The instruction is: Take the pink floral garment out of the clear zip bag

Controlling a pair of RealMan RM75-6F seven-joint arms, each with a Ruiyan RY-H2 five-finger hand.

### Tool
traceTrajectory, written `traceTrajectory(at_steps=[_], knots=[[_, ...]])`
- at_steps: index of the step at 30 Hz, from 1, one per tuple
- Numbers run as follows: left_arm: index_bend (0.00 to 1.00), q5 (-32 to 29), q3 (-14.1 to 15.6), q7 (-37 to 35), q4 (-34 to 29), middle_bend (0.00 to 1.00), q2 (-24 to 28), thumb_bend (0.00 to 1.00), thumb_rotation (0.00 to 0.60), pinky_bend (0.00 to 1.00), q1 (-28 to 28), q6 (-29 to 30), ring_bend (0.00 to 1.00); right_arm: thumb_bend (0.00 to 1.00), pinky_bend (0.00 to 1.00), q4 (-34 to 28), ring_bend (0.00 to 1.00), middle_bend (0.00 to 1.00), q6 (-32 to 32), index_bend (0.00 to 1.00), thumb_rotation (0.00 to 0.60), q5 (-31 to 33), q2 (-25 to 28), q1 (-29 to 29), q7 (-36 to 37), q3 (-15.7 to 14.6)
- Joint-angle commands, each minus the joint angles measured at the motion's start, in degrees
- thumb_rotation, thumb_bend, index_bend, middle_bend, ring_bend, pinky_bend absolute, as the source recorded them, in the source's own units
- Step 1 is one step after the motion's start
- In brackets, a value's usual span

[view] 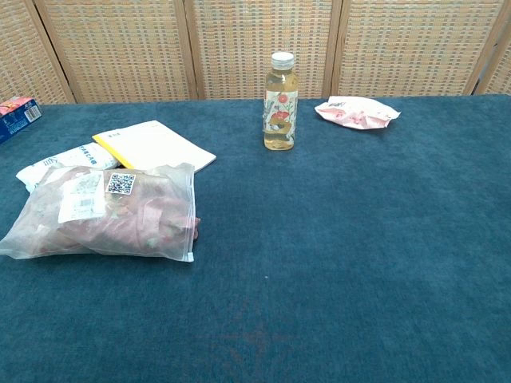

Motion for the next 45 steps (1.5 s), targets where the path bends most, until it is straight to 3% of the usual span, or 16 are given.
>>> traceTrajectory(at_steps=[1,16,24,29,39,45], knots=[[0.0,-0.01,-0.04,-0.16,0.02,0.0,0.02,0.05,0.6,0.0,0.05,0.1,0.0,0.0,0.0,0.01,0.0,0.0,-0.14,0.0,0.6,-0.19,-0.14,0.04,-0.21,-0.11],[0.0,-0.1,-0.19,-0.45,0.39,0.0,-0.28,0.05,0.6,0.0,-0.97,-1.68,0.0,0.0,0.0,0.29,0.0,0.0,0.62,0.0,0.6,0.0,0.21,-0.3,1.02,-0.06],[0.0,-5.25,-4.18,-0.17,3.01,0.0,-4.69,0.05,0.6,0.0,-11.25,-17.67,0.0,0.0,0.0,0.19,0.0,0.0,-0.49,0.0,0.6,0.85,0.31,0.24,1.17,0.22],[0.0,-10.77,-7.39,3.61,6.63,0.0,-10.59,0.05,0.6,0.0,-19.37,-29.78,0.0,0.0,0.0,0.33,0.0,0.0,-1.14,0.0,0.6,2.04,0.77,0.58,2.64,0.61],[0.0,-17.87,-10.28,6.9,10.97,0.0,-17.48,0.05,0.6,0.0,-25.66,-36.7,0.0,0.0,0.0,0.74,0.0,0.0,-2.6,0.0,0.6,3.15,0.88,1.3,2.84,0.93],[0.0,-25.6,-9.95,15.17,10.5,0.0,-18.19,0.05,0.6,0.0,-28.07,-41.76,0.0,0.0,0.0,0.81,0.0,0.0,-3.14,0.0,0.6,3.86,0.81,1.5,2.8,1.09]])
